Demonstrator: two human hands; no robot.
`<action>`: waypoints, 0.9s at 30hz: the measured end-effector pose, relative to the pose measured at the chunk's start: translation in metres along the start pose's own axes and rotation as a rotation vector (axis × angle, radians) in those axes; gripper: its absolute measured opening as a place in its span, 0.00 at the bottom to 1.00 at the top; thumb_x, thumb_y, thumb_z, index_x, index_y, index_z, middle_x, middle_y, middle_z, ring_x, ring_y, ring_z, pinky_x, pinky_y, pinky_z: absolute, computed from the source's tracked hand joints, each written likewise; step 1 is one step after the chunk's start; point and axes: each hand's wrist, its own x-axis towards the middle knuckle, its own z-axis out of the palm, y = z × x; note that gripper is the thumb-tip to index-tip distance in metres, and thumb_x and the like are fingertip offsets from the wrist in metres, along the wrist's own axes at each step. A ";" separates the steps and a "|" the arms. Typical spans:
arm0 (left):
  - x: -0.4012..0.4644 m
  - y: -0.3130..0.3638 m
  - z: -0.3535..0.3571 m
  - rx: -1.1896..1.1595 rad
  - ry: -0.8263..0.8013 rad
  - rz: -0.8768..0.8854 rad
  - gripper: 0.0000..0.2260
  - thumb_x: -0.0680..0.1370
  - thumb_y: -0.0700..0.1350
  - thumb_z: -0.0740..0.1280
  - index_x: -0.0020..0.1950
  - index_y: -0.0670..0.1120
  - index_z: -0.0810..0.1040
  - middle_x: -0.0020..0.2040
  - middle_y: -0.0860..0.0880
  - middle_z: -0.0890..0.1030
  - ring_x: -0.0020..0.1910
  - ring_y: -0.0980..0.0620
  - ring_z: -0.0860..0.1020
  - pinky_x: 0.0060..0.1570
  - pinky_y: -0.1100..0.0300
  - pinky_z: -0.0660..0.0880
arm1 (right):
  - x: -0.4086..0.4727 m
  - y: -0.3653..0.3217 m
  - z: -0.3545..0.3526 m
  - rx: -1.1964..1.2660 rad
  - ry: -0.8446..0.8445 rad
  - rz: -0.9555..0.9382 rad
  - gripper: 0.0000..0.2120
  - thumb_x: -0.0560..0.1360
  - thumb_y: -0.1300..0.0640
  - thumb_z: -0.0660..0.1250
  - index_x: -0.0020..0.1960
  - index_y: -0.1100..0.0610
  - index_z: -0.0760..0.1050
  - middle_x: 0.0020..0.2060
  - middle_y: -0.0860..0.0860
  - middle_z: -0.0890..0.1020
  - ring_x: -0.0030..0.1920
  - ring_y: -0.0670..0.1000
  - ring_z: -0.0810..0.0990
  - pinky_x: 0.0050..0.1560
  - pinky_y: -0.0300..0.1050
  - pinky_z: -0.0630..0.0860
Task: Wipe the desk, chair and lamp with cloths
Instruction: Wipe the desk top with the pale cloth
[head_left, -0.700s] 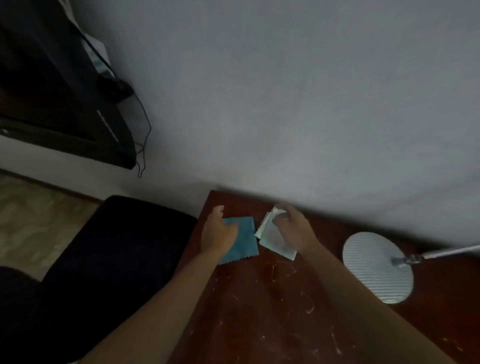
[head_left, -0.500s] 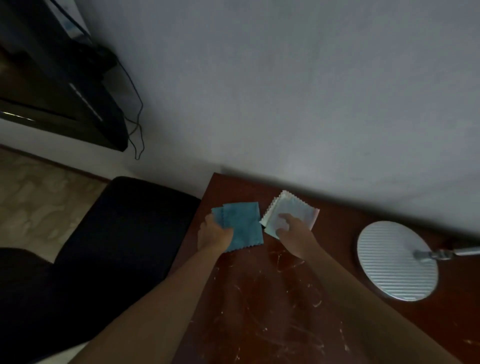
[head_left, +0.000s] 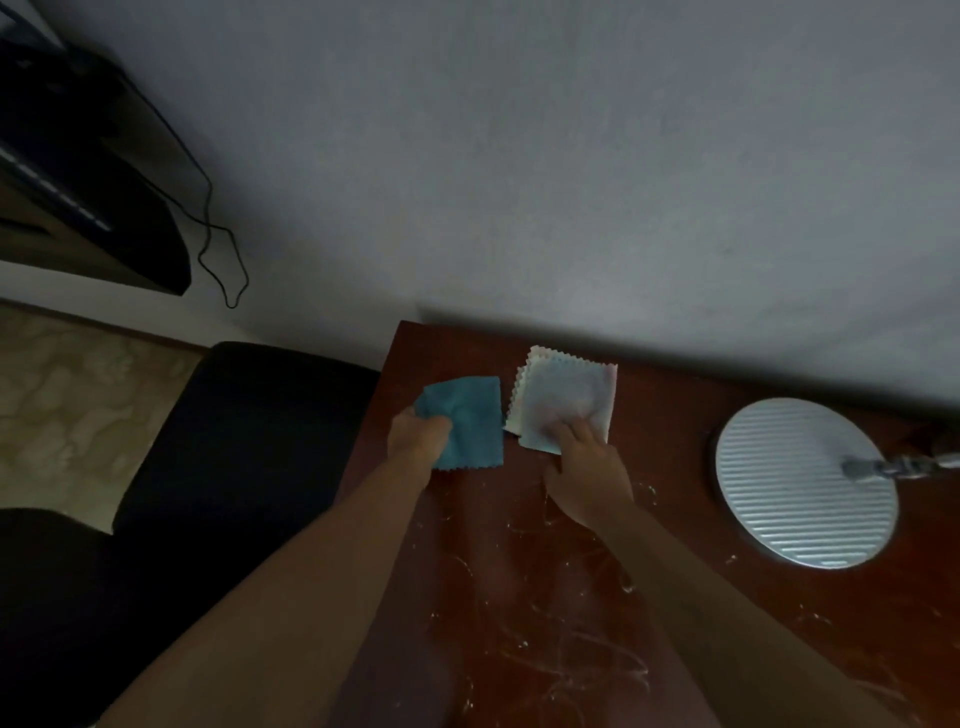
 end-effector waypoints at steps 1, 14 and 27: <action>0.004 0.005 -0.005 0.007 0.025 0.038 0.20 0.75 0.40 0.70 0.67 0.44 0.75 0.57 0.44 0.80 0.52 0.45 0.79 0.54 0.53 0.78 | 0.001 0.002 -0.001 -0.025 0.017 -0.006 0.23 0.76 0.55 0.62 0.71 0.52 0.68 0.68 0.51 0.71 0.71 0.54 0.67 0.66 0.53 0.69; -0.041 -0.047 -0.052 0.667 0.094 0.478 0.22 0.77 0.45 0.65 0.71 0.46 0.67 0.69 0.44 0.70 0.68 0.45 0.69 0.67 0.44 0.67 | 0.035 0.008 0.002 -0.380 -0.020 -0.160 0.28 0.84 0.46 0.46 0.81 0.53 0.46 0.81 0.58 0.46 0.80 0.60 0.39 0.78 0.61 0.39; -0.053 -0.164 -0.095 0.731 0.010 0.375 0.32 0.82 0.62 0.53 0.81 0.53 0.46 0.81 0.55 0.42 0.80 0.52 0.40 0.77 0.40 0.45 | -0.045 -0.012 0.094 -0.375 0.103 -0.172 0.28 0.84 0.43 0.40 0.81 0.53 0.47 0.80 0.55 0.50 0.80 0.57 0.46 0.78 0.62 0.46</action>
